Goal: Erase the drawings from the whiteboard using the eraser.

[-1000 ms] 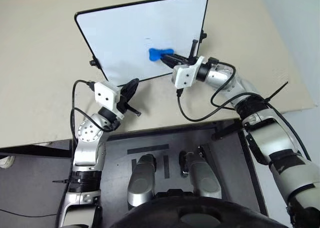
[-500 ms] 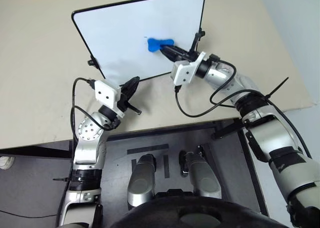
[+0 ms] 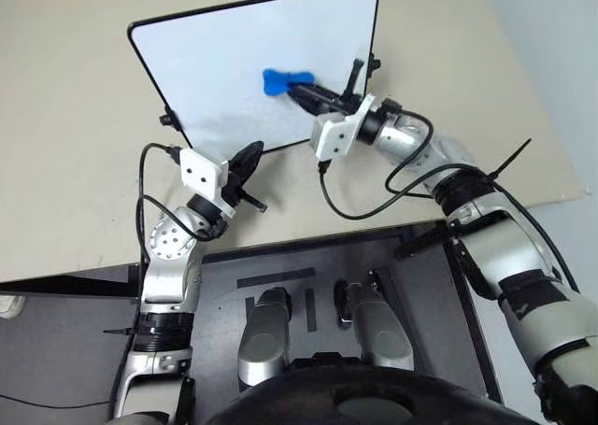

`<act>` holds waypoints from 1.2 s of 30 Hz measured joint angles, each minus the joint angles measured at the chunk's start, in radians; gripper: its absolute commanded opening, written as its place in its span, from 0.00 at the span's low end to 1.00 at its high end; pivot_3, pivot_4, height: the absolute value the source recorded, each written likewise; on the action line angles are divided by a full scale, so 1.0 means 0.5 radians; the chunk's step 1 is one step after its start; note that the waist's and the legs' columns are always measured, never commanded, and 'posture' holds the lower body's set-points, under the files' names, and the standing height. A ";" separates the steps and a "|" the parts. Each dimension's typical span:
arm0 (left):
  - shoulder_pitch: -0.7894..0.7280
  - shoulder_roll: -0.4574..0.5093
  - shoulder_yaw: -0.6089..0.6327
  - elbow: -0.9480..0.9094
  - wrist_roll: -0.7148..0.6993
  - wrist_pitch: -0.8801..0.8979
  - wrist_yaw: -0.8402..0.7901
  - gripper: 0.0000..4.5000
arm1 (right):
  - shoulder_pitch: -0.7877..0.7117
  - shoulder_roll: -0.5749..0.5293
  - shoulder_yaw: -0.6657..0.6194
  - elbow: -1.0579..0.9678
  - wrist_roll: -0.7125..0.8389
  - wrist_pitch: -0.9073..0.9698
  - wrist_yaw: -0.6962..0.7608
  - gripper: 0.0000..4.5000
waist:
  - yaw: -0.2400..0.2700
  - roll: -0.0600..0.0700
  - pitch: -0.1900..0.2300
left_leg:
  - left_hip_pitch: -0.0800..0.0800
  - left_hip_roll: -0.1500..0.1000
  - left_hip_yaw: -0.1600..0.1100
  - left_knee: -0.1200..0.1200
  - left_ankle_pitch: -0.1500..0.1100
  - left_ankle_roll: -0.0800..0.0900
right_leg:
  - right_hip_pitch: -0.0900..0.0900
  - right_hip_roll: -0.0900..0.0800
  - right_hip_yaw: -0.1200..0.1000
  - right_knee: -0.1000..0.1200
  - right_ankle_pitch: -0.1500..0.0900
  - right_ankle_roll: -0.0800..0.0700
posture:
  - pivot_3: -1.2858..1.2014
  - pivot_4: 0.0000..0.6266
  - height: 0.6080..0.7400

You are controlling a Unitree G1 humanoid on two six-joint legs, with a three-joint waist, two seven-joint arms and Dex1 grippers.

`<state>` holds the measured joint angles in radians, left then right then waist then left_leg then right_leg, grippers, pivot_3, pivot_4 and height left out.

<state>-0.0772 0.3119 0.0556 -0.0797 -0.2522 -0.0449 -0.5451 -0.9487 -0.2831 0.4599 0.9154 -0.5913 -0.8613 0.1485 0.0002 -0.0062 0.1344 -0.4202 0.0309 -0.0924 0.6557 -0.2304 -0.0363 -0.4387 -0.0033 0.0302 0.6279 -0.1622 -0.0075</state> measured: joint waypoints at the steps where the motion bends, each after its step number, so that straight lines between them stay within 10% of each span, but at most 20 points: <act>1: 0.000 0.000 0.000 0.000 0.000 -0.001 0.000 0.00 | 0.005 0.006 0.013 0.020 -0.002 0.007 0.019 0.01 | 0.000 0.000 0.000 | 0.000 0.000 0.000 0.000 0.000 0.000 | 0.000 0.000 0.000 0.000 0.001 -0.001 | 0.52 0.24 1.00; 36: -0.004 -0.015 -0.001 0.003 0.008 -0.006 -0.029 0.00 | 0.039 0.033 0.116 -0.035 -0.120 0.087 -0.177 0.01 | -0.001 0.000 0.000 | 0.001 0.000 0.000 -0.004 -0.009 -0.016 | -0.004 0.000 -0.001 -0.001 0.007 -0.005 | 0.52 0.24 1.00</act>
<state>-0.0793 0.3046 0.0552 -0.0781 -0.2482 -0.0481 -0.5595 -0.9291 -0.2665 0.5179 0.8977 -0.6513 -0.8179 0.0600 -0.0002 -0.0062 0.1344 -0.4198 0.0310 -0.0924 0.6539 -0.2349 -0.0442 -0.4408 -0.0032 0.0298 0.6276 -0.1587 -0.0102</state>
